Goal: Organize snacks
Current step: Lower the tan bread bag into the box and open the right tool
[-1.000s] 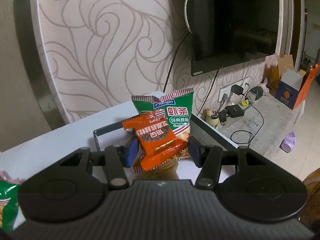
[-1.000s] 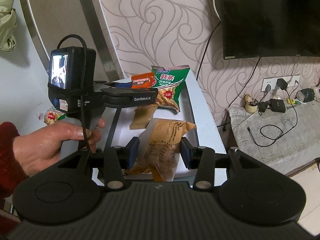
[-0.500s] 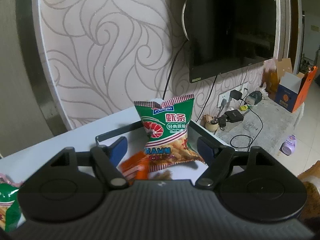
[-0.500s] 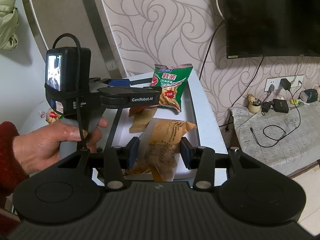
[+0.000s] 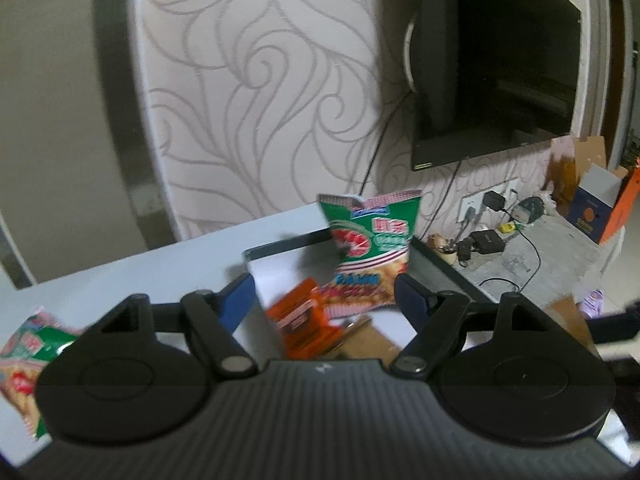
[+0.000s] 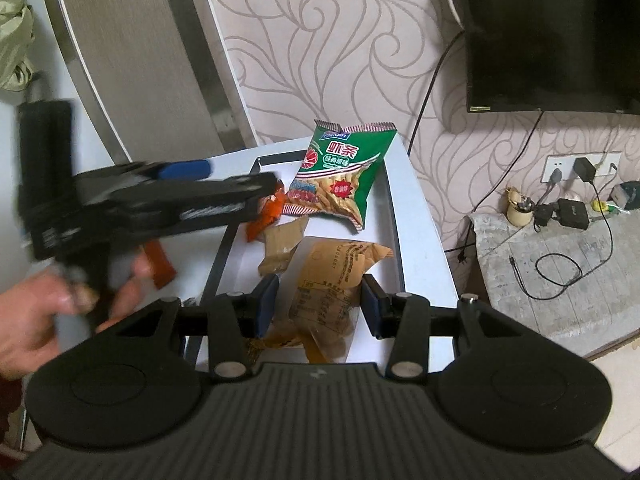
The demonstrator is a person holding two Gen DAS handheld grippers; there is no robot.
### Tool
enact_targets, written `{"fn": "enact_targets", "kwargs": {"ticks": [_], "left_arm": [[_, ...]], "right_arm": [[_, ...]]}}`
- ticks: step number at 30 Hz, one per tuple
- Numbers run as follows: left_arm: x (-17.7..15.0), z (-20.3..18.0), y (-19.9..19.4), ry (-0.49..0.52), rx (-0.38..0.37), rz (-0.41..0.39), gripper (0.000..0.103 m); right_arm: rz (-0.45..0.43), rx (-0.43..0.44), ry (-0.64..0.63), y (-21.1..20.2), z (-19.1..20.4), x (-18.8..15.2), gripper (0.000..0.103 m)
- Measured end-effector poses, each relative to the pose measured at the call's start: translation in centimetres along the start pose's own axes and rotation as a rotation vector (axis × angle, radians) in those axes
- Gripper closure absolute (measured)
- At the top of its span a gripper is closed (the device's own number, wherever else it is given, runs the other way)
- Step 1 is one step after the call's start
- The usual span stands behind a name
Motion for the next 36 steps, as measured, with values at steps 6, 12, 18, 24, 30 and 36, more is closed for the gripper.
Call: {"fn": "enact_targets", "kwargs": {"ticks": [6,12,18,24,30,36], "left_arm": [[-1.9,2.2,-3.3,-0.027,0.032,-0.008,0.025],[-4.2,3.9,-5.5,-0.074,0.056,0.015,0.025],[-4.9,3.5,-6.4,-0.072,0.047,0.018,0.025],[-5.3,2.0,-6.9,-0.030,0.011,0.010,0.025],[-6.1,0.8,-6.8,-0.018,-0.025,0.014,0.025],[-6.4,1.7,-6.6,-0.013,-0.034,0.019,0.025]], "right_arm": [[0.017,-0.009,-0.029,3.0,0.2,1.2,0.053],[0.012,-0.034,-0.069,5.2,0.1,1.7,0.053],[0.011,-0.058,-0.065,8.0,-0.3,3.0,0.053],[0.056,-0.081,-0.050,10.9,-1.4,2.8,0.053],[0.109,-0.071,-0.054,9.8,-1.1,0.7,0.052],[0.053,-0.123,-0.080,8.3,-0.5,1.0,0.027]]}}
Point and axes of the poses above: each gripper's, at about its wrist camera, not at the fingertips, and y roughly the way its jaws point, z to its left, x to its top, the point moved 7 cm from there along y, roughly the way its jaws point, and after that the axes turned 15 degrees about y, right-handed, at the moved point
